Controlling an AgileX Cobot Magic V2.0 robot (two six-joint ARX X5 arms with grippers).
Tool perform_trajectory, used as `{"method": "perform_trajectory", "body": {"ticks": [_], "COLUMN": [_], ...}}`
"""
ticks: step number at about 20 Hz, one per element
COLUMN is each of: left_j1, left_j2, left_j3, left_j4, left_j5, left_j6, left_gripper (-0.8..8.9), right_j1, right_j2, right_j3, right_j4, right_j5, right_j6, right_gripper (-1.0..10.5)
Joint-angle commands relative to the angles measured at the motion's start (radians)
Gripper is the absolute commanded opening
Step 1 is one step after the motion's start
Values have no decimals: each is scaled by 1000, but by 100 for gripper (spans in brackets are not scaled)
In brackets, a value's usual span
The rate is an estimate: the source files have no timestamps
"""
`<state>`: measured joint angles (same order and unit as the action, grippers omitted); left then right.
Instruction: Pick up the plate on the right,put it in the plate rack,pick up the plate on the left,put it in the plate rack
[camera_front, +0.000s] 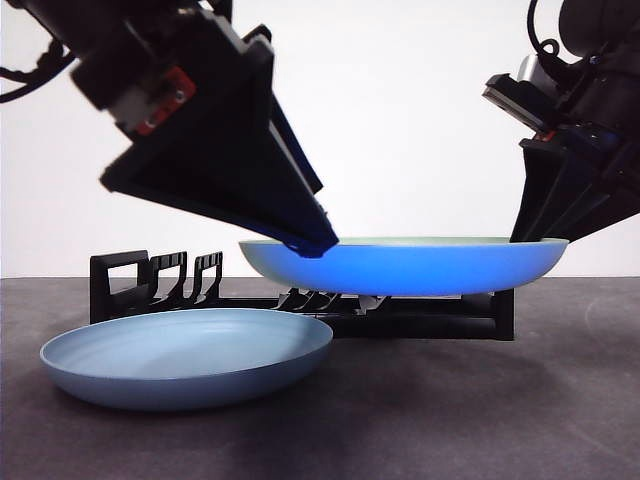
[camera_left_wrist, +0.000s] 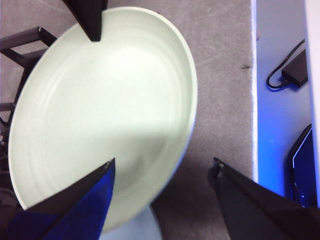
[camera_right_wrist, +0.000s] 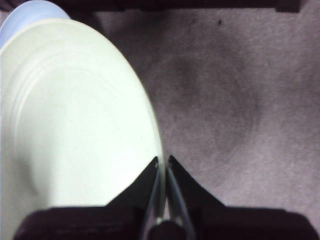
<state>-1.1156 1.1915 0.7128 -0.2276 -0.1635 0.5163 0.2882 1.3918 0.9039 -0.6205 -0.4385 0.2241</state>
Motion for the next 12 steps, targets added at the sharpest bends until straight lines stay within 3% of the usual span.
{"method": "perform_trajectory", "body": {"ticks": [1,9,12], "left_j1": [-2,-2,-3], "left_j2": [20,72,72], "left_j3": [3,3,3], "left_j4": [13,10,12], "left_j5": [10,42,40], "left_j6": [40,65,65], "left_gripper": [319,292,79], "right_j1": [14,22,22], "right_j2": [-5,-5,-5], "right_j3": [8,35,42], "right_j4": [5,-3,-3], "right_j5": [-10,-59,-59], "right_j6": [14,15,14], "right_gripper": [-17,-17,-17]}}
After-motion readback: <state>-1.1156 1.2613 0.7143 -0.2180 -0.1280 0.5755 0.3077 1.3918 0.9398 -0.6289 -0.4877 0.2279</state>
